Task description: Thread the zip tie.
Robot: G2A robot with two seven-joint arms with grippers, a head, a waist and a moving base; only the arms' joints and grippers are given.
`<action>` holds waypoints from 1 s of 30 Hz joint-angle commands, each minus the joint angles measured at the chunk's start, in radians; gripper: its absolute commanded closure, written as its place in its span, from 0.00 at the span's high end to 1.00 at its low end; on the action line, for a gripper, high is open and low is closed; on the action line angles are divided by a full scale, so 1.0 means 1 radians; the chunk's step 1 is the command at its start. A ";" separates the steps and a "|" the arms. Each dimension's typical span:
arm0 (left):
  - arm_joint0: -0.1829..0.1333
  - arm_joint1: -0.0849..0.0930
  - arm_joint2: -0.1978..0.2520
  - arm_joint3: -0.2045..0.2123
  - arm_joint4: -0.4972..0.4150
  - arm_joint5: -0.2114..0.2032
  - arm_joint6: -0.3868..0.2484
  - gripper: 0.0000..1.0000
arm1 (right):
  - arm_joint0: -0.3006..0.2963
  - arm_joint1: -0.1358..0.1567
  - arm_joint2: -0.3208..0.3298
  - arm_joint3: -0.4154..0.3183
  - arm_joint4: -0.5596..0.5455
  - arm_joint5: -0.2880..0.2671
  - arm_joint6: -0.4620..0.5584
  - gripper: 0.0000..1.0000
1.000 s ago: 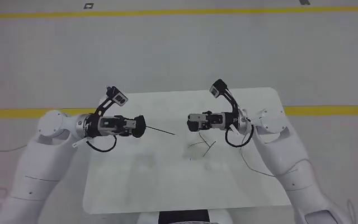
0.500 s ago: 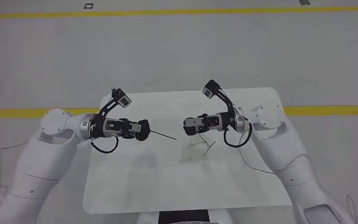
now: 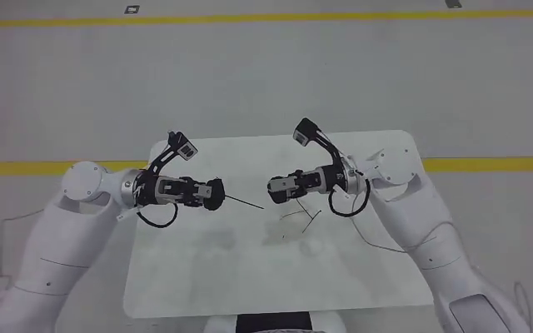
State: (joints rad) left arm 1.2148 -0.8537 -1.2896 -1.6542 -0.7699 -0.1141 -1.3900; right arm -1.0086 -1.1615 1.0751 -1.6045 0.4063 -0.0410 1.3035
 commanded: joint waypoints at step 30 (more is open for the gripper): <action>0.000 0.000 0.000 0.000 0.000 0.000 0.000 0.00 | 0.108 -0.017 -0.118 0.049 0.025 -0.009 0.033 0.21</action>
State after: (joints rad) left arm 1.2148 -0.8537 -1.2896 -1.6542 -0.7699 -0.1141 -1.3900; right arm -0.9015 -1.1780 0.9586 -1.5552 0.4317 -0.0495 1.3361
